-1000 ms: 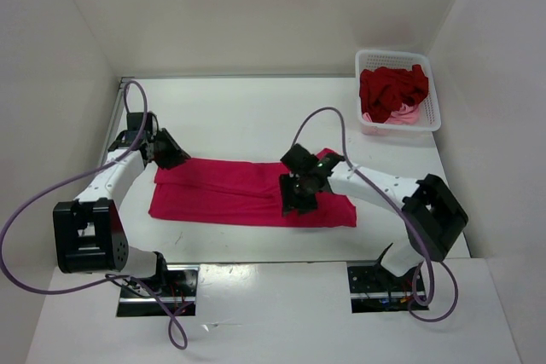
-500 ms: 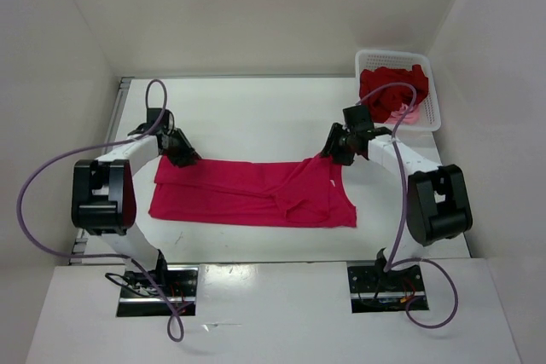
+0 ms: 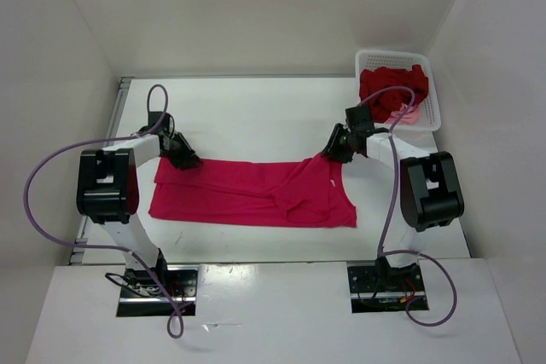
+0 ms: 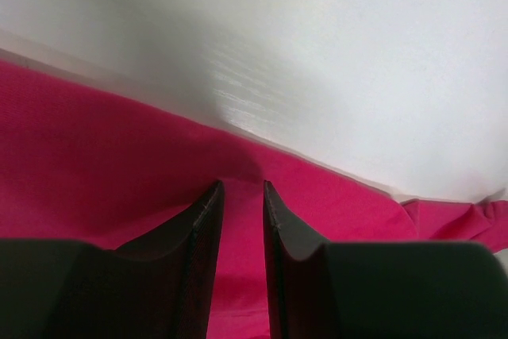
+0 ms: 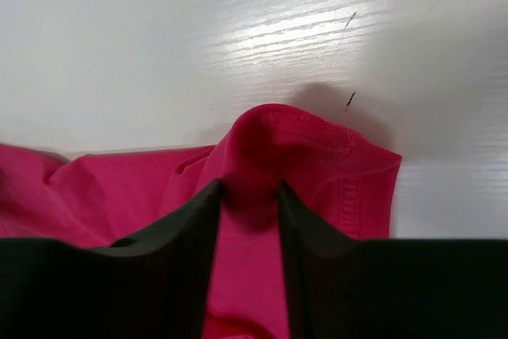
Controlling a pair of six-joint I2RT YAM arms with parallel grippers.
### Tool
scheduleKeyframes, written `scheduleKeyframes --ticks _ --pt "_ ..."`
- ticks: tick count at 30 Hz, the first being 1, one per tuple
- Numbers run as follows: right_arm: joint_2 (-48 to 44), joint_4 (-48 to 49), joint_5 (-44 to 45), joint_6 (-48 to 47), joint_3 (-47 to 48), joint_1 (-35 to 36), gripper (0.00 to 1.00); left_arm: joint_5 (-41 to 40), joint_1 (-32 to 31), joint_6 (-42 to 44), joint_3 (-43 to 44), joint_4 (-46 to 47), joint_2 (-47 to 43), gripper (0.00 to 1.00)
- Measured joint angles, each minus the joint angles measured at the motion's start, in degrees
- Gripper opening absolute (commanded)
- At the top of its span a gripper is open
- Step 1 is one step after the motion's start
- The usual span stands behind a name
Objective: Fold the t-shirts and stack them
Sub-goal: Fold the other side of the tshirt into a rectangle
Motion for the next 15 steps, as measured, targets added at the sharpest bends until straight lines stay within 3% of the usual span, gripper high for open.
scheduleKeyframes --ticks 3,8,15 --pt "1.18 0.20 -1.05 0.37 0.00 0.00 0.16 0.35 0.61 -0.90 -0.02 0.63 0.20 0.34" --pt "1.27 0.83 -1.36 1.79 0.00 -0.07 0.03 1.90 2.84 -1.53 -0.24 1.88 0.74 0.34" --pt "-0.79 0.59 1.29 2.84 -1.11 -2.67 0.01 3.67 7.67 -3.28 -1.42 3.82 0.76 0.33"
